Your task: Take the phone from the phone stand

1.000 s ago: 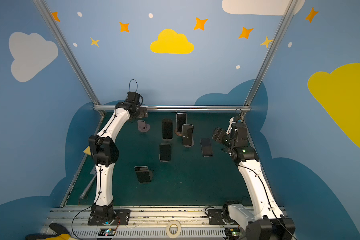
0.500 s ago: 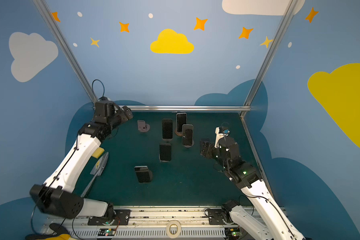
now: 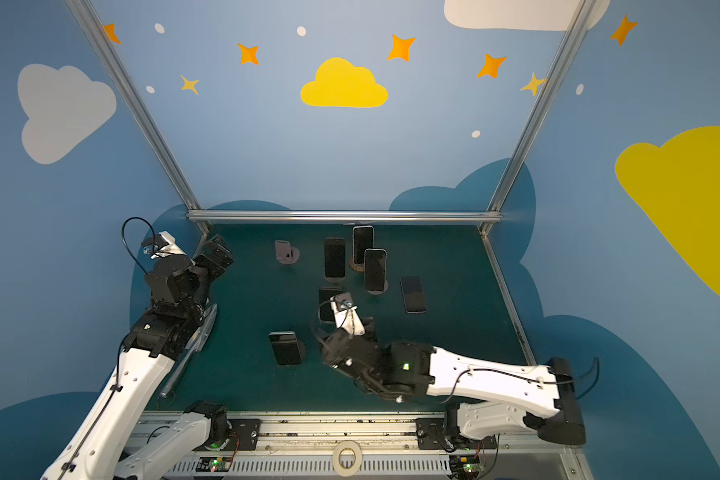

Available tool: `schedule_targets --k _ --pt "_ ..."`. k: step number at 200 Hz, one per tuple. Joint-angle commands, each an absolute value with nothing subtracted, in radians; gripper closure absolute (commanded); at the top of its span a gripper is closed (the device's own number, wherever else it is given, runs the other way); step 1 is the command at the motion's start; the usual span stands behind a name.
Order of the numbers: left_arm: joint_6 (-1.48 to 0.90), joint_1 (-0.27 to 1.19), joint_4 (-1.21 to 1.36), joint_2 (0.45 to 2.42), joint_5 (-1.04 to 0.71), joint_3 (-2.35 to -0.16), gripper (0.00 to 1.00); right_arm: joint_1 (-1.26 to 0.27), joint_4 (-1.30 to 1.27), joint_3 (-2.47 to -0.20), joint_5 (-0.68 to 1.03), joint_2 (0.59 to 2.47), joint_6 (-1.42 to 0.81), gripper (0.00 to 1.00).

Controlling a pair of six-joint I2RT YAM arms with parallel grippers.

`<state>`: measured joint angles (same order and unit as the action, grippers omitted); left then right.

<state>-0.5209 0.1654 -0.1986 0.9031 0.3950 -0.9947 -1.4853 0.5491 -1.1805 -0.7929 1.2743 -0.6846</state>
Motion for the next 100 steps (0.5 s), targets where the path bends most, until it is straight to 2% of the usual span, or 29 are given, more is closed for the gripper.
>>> schedule_targets --k 1,41,55,85,100 --pt "-0.546 0.145 -0.187 0.898 0.449 -0.989 0.0 -1.557 0.509 -1.271 -0.971 1.389 -0.787 0.14" --pt "-0.583 0.144 -0.202 0.931 0.422 -0.989 0.0 -1.583 0.476 -1.418 -0.93 1.611 -0.83 0.13" --pt "-0.587 0.143 -0.203 0.939 0.41 -0.992 0.0 -1.599 0.503 -1.466 -0.976 1.682 -0.881 0.12" --pt "-0.586 0.143 -0.199 0.939 0.4 -0.987 0.0 -1.633 0.469 -1.518 -1.057 1.769 -0.864 0.1" --pt "-0.583 0.143 -0.195 0.943 0.4 -0.985 0.0 -1.615 0.483 -1.535 -1.024 1.796 -0.889 0.09"
